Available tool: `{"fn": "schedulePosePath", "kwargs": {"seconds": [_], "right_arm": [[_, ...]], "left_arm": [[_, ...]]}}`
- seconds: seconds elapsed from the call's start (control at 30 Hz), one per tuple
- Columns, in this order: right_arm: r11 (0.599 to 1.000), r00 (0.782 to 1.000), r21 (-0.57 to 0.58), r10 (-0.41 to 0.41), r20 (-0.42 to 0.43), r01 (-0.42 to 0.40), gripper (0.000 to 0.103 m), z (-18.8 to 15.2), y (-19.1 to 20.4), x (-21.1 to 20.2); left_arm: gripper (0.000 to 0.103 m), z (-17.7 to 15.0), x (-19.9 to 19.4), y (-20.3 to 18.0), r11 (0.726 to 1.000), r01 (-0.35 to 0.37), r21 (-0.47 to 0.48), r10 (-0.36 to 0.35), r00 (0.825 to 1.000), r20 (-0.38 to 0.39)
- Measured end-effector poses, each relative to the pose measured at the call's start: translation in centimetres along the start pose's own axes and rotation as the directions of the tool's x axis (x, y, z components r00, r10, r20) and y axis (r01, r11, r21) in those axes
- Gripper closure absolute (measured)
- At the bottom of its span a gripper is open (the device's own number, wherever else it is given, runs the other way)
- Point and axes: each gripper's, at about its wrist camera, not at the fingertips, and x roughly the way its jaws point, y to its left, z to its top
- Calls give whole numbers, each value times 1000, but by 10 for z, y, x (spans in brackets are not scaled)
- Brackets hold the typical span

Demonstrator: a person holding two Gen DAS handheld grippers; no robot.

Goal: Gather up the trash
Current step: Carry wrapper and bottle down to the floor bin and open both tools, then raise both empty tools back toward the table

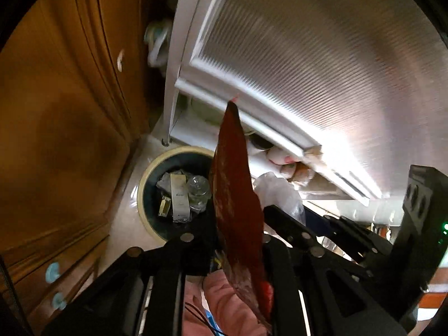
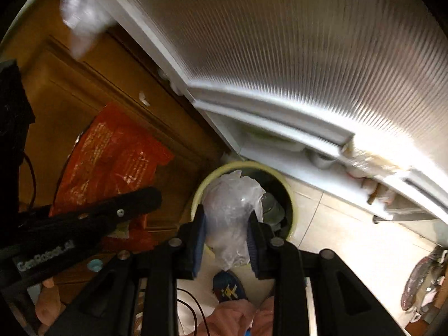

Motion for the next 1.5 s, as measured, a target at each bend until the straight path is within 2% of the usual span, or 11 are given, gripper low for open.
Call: {"fn": "schedulePosePath", "kwargs": {"seconds": [0.03,0.13,0.2,0.27,0.37,0.47,0.77,0.97,1.07,1.3,1.5], "right_arm": [[1000,1000,-3,2,-11,-2,76,0,-4,15],[1000,999,-18,9,-38,-9,74,-5,-15,50],[1000,998,-11,19,-58,-20,72,-7,-22,67],[998,996,4,55,-75,-55,63,-8,-31,82],[999,995,-4,41,-94,-41,53,-10,-37,102],[999,994,-5,31,-107,-32,53,-12,-41,114],[999,994,-38,31,-105,-35,52,-23,-39,122],[998,998,-53,14,-69,-17,52,-26,-32,86],[998,999,-56,4,-50,-7,52,-23,-27,55],[998,1000,-70,7,6,-6,53,-8,2,-39],[989,998,-146,31,50,-23,53,4,38,-128]], "left_arm": [[91,-1,9,5,1000,-1,-3,1,1000,-2],[77,-2,35,17,1000,0,-14,0,1000,-9],[56,0,53,28,1000,8,-20,-8,1000,-18],[40,1,67,36,1000,-11,-26,10,1000,-23],[33,2,79,44,998,-44,-41,43,999,-23],[22,1,83,52,995,-70,-74,69,997,-17],[20,-11,86,57,991,-88,-103,88,996,1],[20,-19,59,39,992,-76,-100,80,996,30],[20,-22,30,26,993,-80,-90,84,995,44],[20,-31,-75,-18,995,-87,-53,92,991,100],[20,-41,-181,-50,989,-143,-29,146,973,181]]}}
